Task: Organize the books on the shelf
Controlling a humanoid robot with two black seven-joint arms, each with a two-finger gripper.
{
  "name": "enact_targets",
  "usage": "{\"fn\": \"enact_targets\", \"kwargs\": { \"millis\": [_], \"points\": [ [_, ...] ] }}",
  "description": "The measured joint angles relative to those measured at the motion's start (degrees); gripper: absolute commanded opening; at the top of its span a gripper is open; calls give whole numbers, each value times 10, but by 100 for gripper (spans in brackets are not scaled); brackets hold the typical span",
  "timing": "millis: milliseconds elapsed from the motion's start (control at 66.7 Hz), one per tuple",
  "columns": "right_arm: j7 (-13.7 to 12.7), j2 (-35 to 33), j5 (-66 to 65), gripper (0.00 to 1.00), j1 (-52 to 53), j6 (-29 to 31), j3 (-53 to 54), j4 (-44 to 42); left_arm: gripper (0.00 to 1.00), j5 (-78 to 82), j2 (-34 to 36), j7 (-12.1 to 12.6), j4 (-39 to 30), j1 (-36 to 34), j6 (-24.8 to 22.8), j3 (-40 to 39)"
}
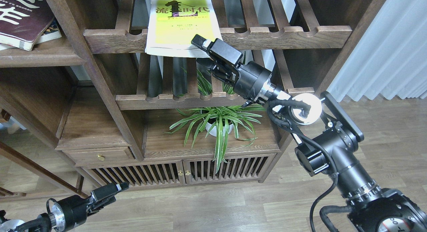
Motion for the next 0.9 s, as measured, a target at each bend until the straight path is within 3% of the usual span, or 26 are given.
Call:
{"fn": "enact_targets", "kwargs": {
  "millis": [225,375,555,795,900],
  "points": [
    [0,1,-35,96,16,-34,-1,-16,99,0,0,-1,7,0,0,0],
    [0,4,-52,85,33,-44,-1,-30,99,-1,0,-1,10,0,0,0],
    [1,5,-54,82,44,-47,0,-38,99,-1,0,-2,12,3,0,0],
    [23,-10,-55,82,65,-80,1,-49,99,-1,0,-1,13,10,0,0],
    [24,-15,-56,75,70,-89,12,-50,99,-1,0,-1,13,12,0,0]
  ]
}}
